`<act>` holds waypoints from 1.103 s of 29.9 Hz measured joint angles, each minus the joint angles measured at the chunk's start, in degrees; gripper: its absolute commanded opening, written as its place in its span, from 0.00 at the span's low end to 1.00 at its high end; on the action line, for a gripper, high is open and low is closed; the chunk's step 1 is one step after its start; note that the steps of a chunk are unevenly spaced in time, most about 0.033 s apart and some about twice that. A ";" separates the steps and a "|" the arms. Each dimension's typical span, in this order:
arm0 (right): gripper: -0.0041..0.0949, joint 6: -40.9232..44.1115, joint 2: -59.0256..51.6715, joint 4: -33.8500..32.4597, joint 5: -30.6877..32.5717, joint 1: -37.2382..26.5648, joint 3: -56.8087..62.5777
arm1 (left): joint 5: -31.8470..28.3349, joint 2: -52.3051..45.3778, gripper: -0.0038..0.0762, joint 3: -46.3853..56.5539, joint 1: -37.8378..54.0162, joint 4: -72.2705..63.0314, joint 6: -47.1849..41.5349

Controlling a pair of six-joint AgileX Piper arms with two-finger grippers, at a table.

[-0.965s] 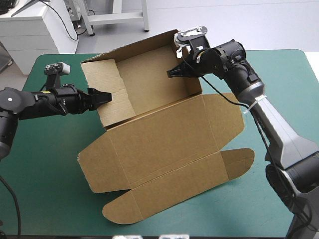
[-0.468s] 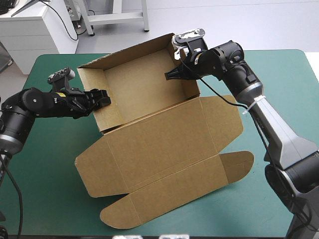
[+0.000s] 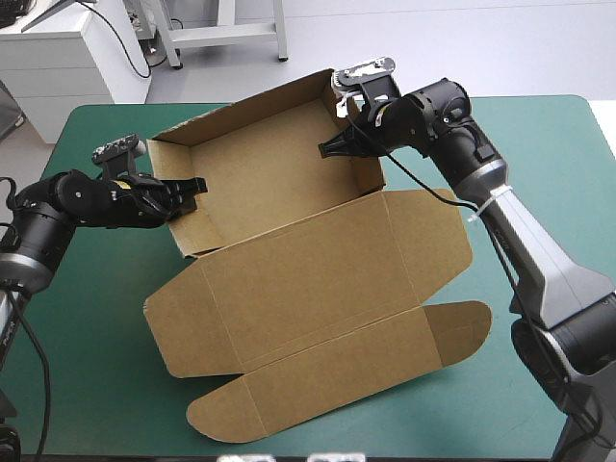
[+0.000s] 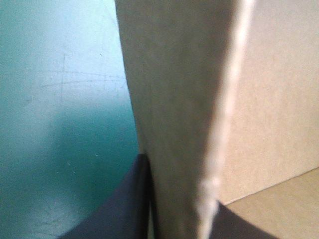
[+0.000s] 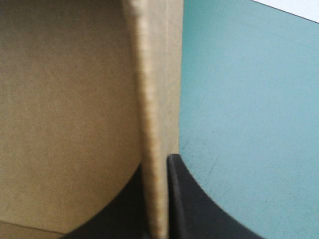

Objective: Fold the box

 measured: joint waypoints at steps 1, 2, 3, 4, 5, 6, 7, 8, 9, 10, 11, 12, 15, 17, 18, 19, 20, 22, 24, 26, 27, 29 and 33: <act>0.02 0.07 0.00 -0.27 0.36 0.05 0.00 | 0.07 0.00 0.04 0.00 0.00 0.00 0.20; 0.02 0.25 0.00 -0.59 0.69 0.12 -0.05 | 0.07 0.00 0.04 0.00 0.00 0.00 0.67; 0.02 0.35 -0.07 -0.95 0.97 0.18 -0.05 | 0.14 0.00 0.04 0.00 0.00 0.00 1.05; 0.02 0.66 -0.17 -1.49 1.37 0.36 -0.05 | 0.39 0.03 0.04 -0.18 0.00 0.00 1.55; 0.02 0.92 -0.27 -1.88 1.68 0.39 -0.05 | 0.87 0.26 0.04 -0.70 0.00 0.19 1.97; 0.02 1.33 -0.53 -2.18 2.21 0.45 -0.05 | 1.52 0.58 0.04 -1.55 0.00 0.40 2.22; 0.02 1.54 -0.69 -2.45 2.51 0.45 -0.05 | 2.22 0.90 0.04 -2.54 -0.02 0.73 2.28; 0.02 1.97 -0.99 -2.79 2.74 0.45 -0.05 | 3.29 1.38 0.04 -4.11 -0.07 1.19 2.36; 0.02 2.50 -1.33 -3.11 2.92 0.45 -0.05 | 4.52 1.90 0.04 -5.97 -0.10 1.81 2.40; 0.02 3.04 -1.69 -3.33 3.05 0.45 -0.05 | 5.58 2.39 0.04 -7.61 -0.14 2.59 2.42; 0.02 3.46 -2.11 -3.41 3.14 0.45 -0.05 | 7.06 3.08 0.04 -9.87 -0.22 3.31 2.47; 0.02 3.95 -2.52 -3.65 3.46 0.45 -0.05 | 8.71 3.89 0.04 -12.24 -0.44 4.26 2.39; 0.02 5.30 -3.32 -5.25 5.17 0.58 -0.16 | 13.78 7.04 0.04 -19.09 -1.83 7.45 0.71; 0.02 6.08 -3.48 -6.27 6.59 0.64 -0.22 | 16.77 9.28 0.04 -23.64 -3.73 10.18 -0.59; 0.02 6.60 -3.48 -6.64 7.13 0.64 -0.22 | 18.25 10.62 0.04 -25.79 -4.88 11.94 -1.12; 0.02 7.00 -3.48 -6.93 7.72 0.64 -0.22 | 19.31 11.69 0.04 -27.46 -5.90 13.76 -1.49; 0.02 7.67 -3.48 -7.32 8.30 0.64 -0.22 | 20.48 13.03 0.04 -29.45 -7.28 15.66 -2.04; 0.02 8.17 -3.48 -7.73 8.94 0.52 -0.22 | 22.55 15.69 0.04 -32.67 -9.92 19.22 -3.21; 0.02 8.69 -3.43 -8.25 9.42 0.26 0.03 | 23.06 18.22 0.04 -35.76 -12.71 22.72 -4.32; 0.02 9.57 -3.43 -9.21 9.62 -0.11 0.98 | 23.06 20.46 0.04 -38.43 -14.71 25.07 -5.03; 0.02 10.08 -3.43 -9.62 9.62 -0.27 1.82 | 23.06 21.68 0.04 -39.54 -15.51 25.93 -5.56; 0.02 11.26 -3.43 -10.31 9.40 -0.36 3.89 | 23.11 23.98 0.04 -41.03 -16.45 26.54 -6.05; 0.02 13.16 -3.43 -10.01 9.26 -0.36 9.68 | 23.11 27.17 0.04 -41.48 -16.98 27.11 -6.75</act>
